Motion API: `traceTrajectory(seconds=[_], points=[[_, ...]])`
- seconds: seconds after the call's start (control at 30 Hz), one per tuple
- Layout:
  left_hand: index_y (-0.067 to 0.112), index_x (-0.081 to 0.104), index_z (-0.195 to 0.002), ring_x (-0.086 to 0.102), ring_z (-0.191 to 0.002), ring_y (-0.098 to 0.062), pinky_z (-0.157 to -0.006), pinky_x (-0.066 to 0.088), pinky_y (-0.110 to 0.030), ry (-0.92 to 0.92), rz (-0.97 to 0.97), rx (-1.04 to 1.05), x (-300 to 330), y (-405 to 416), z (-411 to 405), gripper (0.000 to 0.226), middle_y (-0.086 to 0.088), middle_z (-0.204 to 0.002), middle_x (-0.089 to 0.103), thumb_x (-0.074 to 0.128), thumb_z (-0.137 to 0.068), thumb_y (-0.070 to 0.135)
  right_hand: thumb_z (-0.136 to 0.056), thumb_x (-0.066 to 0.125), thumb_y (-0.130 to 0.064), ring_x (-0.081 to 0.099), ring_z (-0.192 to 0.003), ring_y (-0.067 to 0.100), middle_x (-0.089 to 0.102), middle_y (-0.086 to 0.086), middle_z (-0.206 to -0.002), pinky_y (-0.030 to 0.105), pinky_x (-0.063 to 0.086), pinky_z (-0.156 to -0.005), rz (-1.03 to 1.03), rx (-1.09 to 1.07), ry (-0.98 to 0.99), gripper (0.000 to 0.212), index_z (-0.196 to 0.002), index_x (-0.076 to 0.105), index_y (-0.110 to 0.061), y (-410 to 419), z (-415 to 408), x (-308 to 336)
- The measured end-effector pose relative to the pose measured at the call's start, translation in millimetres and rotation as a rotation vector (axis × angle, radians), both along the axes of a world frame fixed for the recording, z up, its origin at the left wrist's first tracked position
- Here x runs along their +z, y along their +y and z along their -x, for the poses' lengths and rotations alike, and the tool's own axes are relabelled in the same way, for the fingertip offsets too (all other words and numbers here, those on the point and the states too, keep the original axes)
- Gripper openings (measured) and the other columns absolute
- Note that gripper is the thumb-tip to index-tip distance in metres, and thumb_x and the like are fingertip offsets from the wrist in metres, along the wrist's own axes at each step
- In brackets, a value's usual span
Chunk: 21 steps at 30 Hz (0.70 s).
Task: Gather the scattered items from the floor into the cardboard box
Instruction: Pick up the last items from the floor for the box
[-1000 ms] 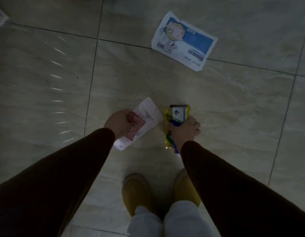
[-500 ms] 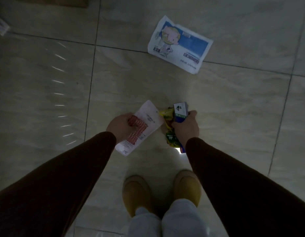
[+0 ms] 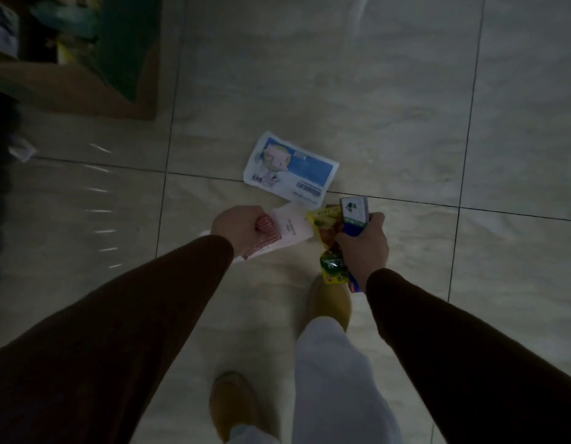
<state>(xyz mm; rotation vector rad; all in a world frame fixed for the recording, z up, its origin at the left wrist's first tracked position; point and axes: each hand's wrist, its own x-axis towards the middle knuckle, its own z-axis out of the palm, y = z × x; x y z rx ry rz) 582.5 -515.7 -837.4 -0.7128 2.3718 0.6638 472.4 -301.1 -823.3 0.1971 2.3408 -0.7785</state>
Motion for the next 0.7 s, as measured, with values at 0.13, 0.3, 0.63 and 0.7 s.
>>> traceTrajectory(seconds=[0.13,0.3,0.63,0.7], points=[[0.019,0.065,-0.108,0.062,-0.102,-0.026,-0.079,0.046,-0.032,-0.029,0.035,-0.138,-24.9,-9.1,72.6,0.021,-0.004,-0.109,0.066,0.057,-0.089,0.027,-0.084,0.076,-0.017,0.064,-0.097,0.022,0.066,0.005,-0.12,0.028,0.047,-0.071,0.026,0.006,0.025,0.047,-0.116,0.041,-0.019,-2.8,47.0,-8.7],[0.011,0.063,-0.122,0.047,-0.125,-0.032,-0.101,0.041,-0.042,0.016,0.195,-0.315,-87.9,-23.7,144.3,0.044,-0.011,-0.136,0.052,0.055,-0.085,0.035,-0.082,0.078,-0.017,0.063,-0.092,0.024,0.064,0.002,-0.11,0.03,0.046,-0.071,0.013,0.021,0.036,0.047,-0.112,0.041,-0.018,-2.4,85.4,-46.9],[0.025,0.067,-0.113,0.055,-0.11,-0.032,-0.102,0.03,-0.051,-0.142,0.323,-0.501,-122.5,-33.2,168.2,0.036,-0.007,-0.117,0.061,0.052,-0.085,0.043,-0.082,0.078,-0.017,0.06,-0.089,0.023,0.061,0.0,-0.106,0.025,0.042,-0.063,0.003,0.03,0.036,0.048,-0.113,0.041,-0.017,-14.9,100.9,-95.7],[0.025,0.067,-0.105,0.059,-0.101,-0.029,-0.094,0.034,-0.045,-0.142,0.283,-0.426,-106.1,-31.8,156.8,0.03,-0.005,-0.106,0.066,0.052,-0.086,0.042,-0.082,0.077,-0.018,0.059,-0.088,0.024,0.06,0.0,-0.106,0.029,0.043,-0.069,-0.019,0.039,0.036,0.048,-0.113,0.041,-0.017,-16.8,101.3,-80.5]])
